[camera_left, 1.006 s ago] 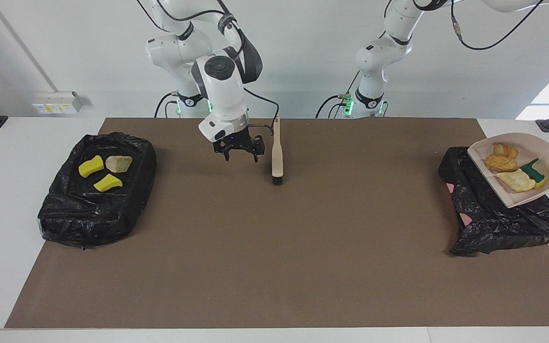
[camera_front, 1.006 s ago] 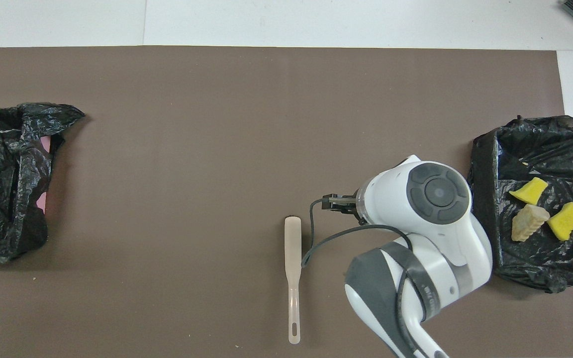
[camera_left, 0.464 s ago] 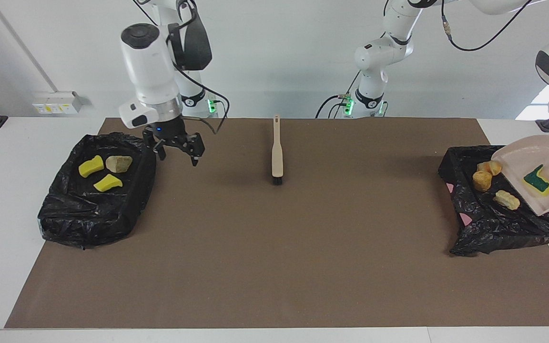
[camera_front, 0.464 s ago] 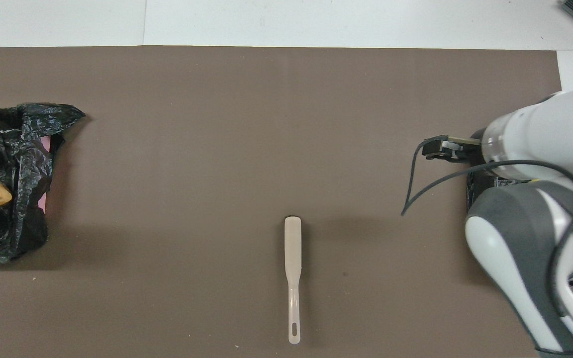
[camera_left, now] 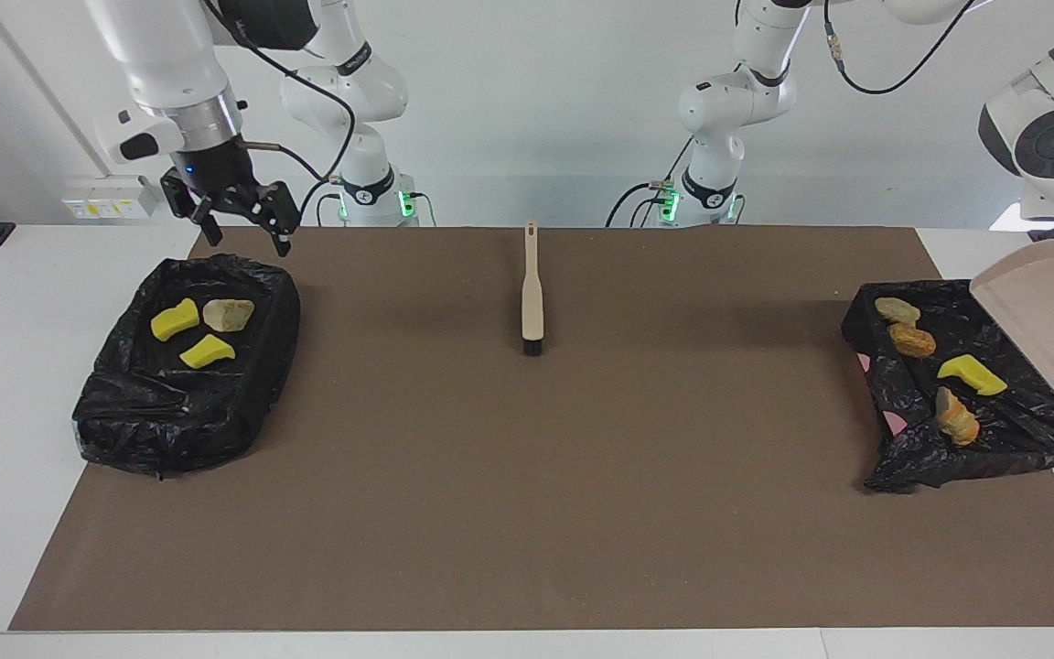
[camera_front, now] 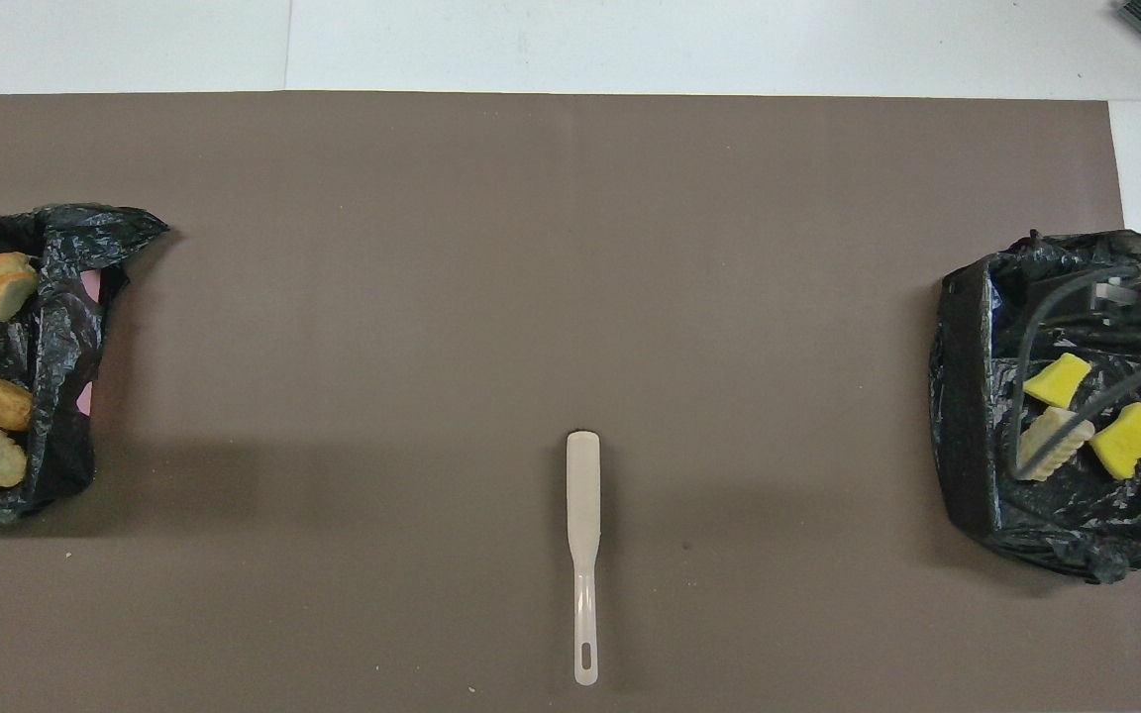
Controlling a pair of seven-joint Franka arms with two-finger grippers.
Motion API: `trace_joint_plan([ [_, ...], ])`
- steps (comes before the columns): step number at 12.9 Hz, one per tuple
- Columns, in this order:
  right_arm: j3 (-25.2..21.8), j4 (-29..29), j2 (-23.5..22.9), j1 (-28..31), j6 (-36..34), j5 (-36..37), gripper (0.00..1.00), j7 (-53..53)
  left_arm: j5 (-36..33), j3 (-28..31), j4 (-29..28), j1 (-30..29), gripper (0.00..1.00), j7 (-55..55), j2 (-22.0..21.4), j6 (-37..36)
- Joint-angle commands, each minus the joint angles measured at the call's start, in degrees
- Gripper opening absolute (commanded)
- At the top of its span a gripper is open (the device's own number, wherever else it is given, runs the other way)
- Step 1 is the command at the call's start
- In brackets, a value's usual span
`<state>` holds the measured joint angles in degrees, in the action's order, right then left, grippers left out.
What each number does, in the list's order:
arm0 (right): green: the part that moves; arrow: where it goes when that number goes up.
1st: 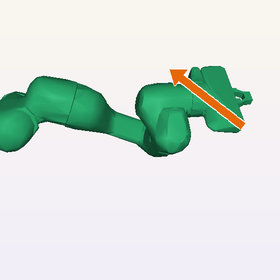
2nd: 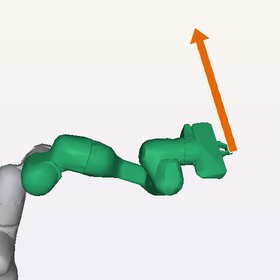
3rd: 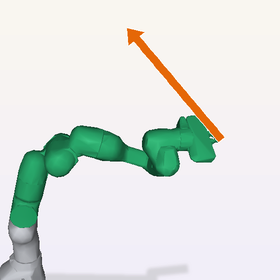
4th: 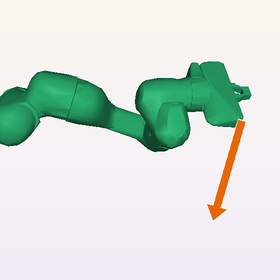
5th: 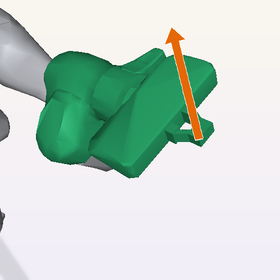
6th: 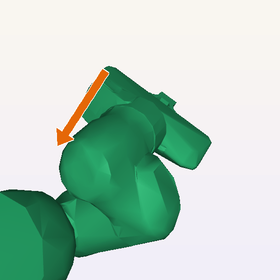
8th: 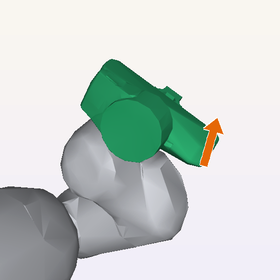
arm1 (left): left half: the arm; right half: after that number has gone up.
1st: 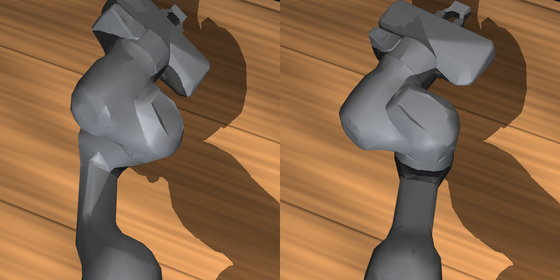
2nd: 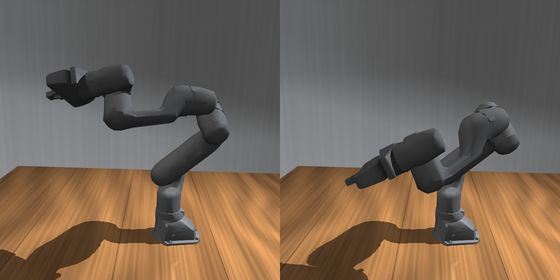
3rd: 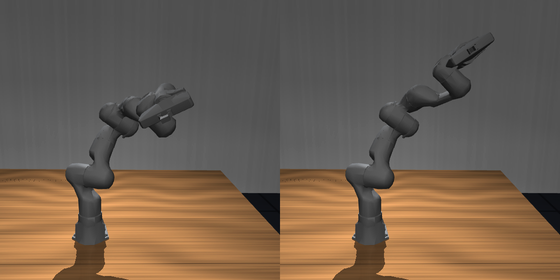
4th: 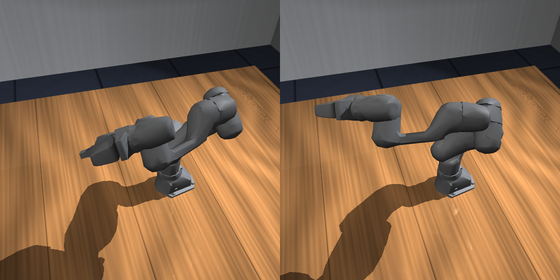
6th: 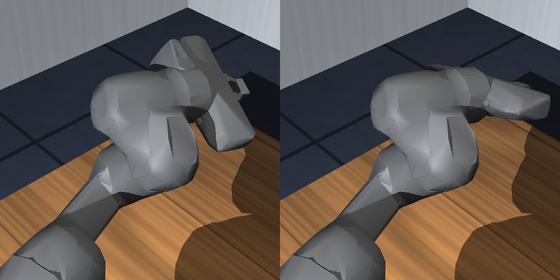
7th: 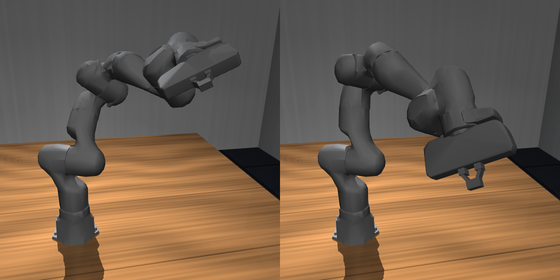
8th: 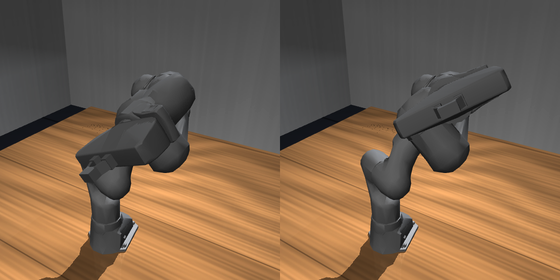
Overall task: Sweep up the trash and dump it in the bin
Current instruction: 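Bring the empty dustpan back and set it beside the brush with the left gripper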
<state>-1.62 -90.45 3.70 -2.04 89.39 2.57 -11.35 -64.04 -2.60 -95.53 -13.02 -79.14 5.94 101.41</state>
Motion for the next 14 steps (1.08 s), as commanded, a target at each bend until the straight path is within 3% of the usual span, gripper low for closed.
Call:
trace_joint_plan([
  [1,-1.1,1.95,1.74,-0.51,-3.34,0.77,1.0,1.77,0.57,0.23,-0.62,2.29,0.0,1.27,-2.51,-2.7],
  [3,-2.15,1.24,2.37,-0.34,-3.87,-0.19,1.0,1.77,7.85,0.32,0.69,5.89,0.0,5.72,-2.6,-7.08],
  [7,0.39,1.33,2.37,-0.69,-3.6,-0.55,1.0,1.77,16.38,-0.03,0.96,12.31,0.0,19.17,-2.69,-13.24],
  [14,0.3,1.42,2.37,-0.07,-3.61,-0.46,1.0,1.68,43.62,-0.12,0.43,20.22,0.0,58.18,-4.01,-15.54],
])
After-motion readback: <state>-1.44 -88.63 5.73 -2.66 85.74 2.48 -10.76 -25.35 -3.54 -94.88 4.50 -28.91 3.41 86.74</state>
